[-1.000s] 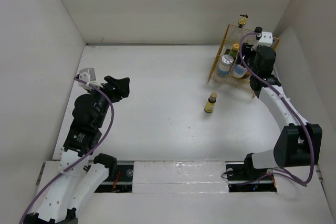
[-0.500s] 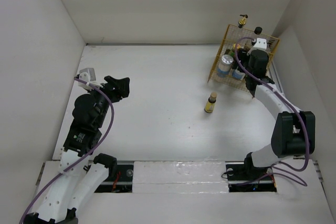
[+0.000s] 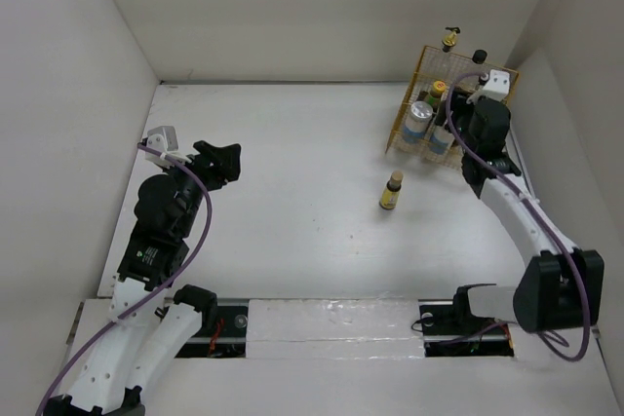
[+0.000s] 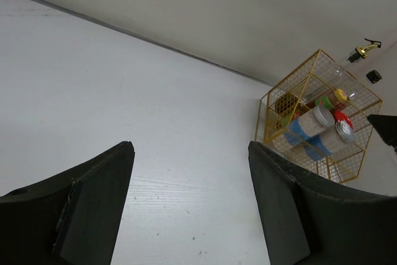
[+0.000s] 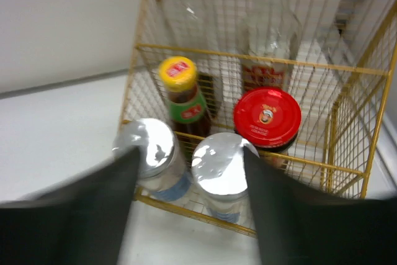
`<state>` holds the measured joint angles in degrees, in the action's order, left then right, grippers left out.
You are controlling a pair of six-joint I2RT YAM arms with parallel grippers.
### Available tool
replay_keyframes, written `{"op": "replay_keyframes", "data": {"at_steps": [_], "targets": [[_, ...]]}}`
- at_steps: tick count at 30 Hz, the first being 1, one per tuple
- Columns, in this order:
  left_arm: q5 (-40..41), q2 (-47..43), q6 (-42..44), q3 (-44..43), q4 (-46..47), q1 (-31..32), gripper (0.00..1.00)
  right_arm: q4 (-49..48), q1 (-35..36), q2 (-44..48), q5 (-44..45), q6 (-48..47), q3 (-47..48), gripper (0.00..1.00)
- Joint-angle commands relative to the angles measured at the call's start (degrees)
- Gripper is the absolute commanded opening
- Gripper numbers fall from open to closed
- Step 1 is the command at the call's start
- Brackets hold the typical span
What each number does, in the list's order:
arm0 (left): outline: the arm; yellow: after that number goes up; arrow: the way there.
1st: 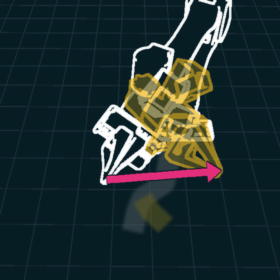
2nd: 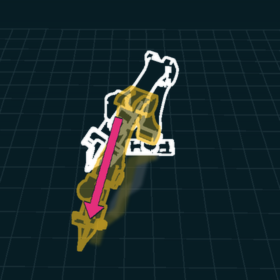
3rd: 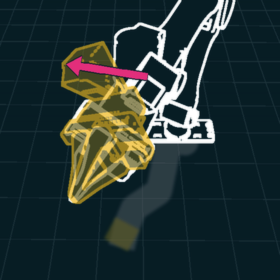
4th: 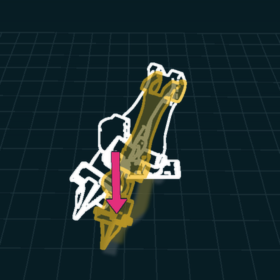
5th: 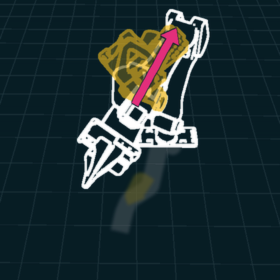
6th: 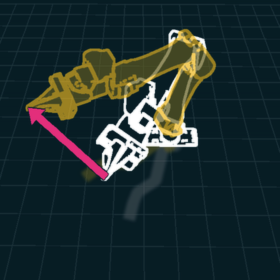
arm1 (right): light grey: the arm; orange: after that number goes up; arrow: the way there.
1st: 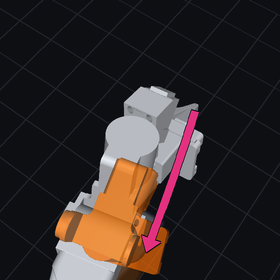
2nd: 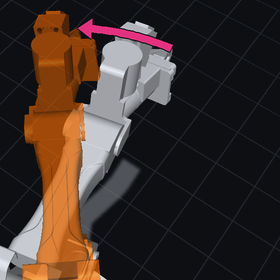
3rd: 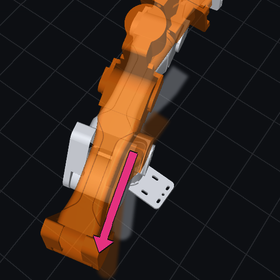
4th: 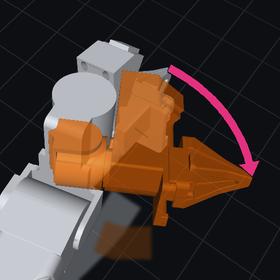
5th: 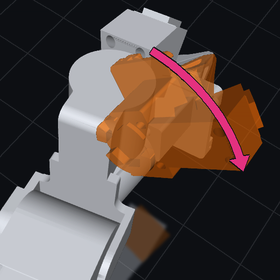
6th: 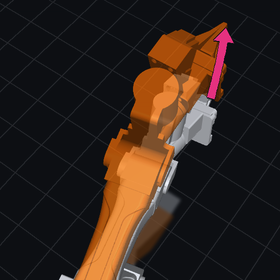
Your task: Organize the condiment bottles
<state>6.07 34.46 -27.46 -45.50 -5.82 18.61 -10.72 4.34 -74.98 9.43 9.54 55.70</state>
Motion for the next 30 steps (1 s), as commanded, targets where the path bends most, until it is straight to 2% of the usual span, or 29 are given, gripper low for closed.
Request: {"op": "replay_keyframes", "data": {"at_steps": [1,2,4,5,7,8,9,11,15,19,20,24,25,26,28,30], "targets": [[-0.1,0.1,0.0,-0.5,2.3,-0.2,0.7,-2.9,4.2,8.8,-1.7,2.9,-3.6,0.5],[-0.6,0.1,0.0,-0.5,2.3,-0.2,0.7,-2.9,5.5,9.9,-2.9,4.0,-4.7,0.36],[-0.6,0.1,0.0,-0.5,2.3,-0.2,0.7,-2.9,10.2,11.8,-6.4,4.5,-8.2,0.2],[-0.1,0.1,0.0,-0.5,2.3,-0.2,0.7,-1.7,11.9,13.5,-7.0,4.5,-9.3,0.2],[-0.1,0.1,0.0,-0.5,2.3,-0.2,0.7,1.8,16.8,15.1,-8.3,3.7,-11.3,0.32],[-0.1,0.1,0.0,-0.5,2.3,-0.2,0.7,4.5,18.1,16.4,-8.3,3.1,-11.8,0.54],[-0.1,0.1,0.0,-0.5,2.3,-0.2,0.7,10.4,19.5,17.1,-7.3,1.8,-11.8,0.66],[-0.1,0.1,0.0,-0.5,2.3,-0.2,0.7,15.4,22.6,18.6,-4.7,1.8,-12.5,0.87],[-1.2,0.1,0.0,-0.5,2.3,-0.2,0.7,19.0,23.8,20.6,-4.1,2.0,-14.7,0.96],[-1.2,0.1,0.0,-0.5,2.3,-0.2,0.7,17.3,23.8,16.0,-1.7,2.6,-15.3,0.96],[-1.2,0.1,0.0,-0.5,2.3,-0.2,0.7,16.8,23.8,14.9,-1.7,2.6,-15.3,0.95],[-1.2,-0.4,0.0,-0.5,2.3,-0.2,0.7,13.6,23.8,10.0,-1.0,2.0,-13.4,0.7],[-1.2,-1.0,0.0,-0.5,2.3,-0.2,0.7,12.9,23.8,9.3,-0.4,2.0,-13.4,0.55],[-1.2,-1.0,0.0,-0.5,2.3,-0.2,0.7,12.9,23.8,8.7,-0.4,2.0,-12.8,0.47],[-0.7,-1.0,0.0,-0.5,2.3,-0.2,0.7,12.4,23.8,8.0,0.9,2.0,-12.3,0.39],[-0.7,-1.0,0.0,-0.5,2.3,-0.2,0.7,12.4,23.8,8.0,1.6,2.0,-11.8,0.25]]}}
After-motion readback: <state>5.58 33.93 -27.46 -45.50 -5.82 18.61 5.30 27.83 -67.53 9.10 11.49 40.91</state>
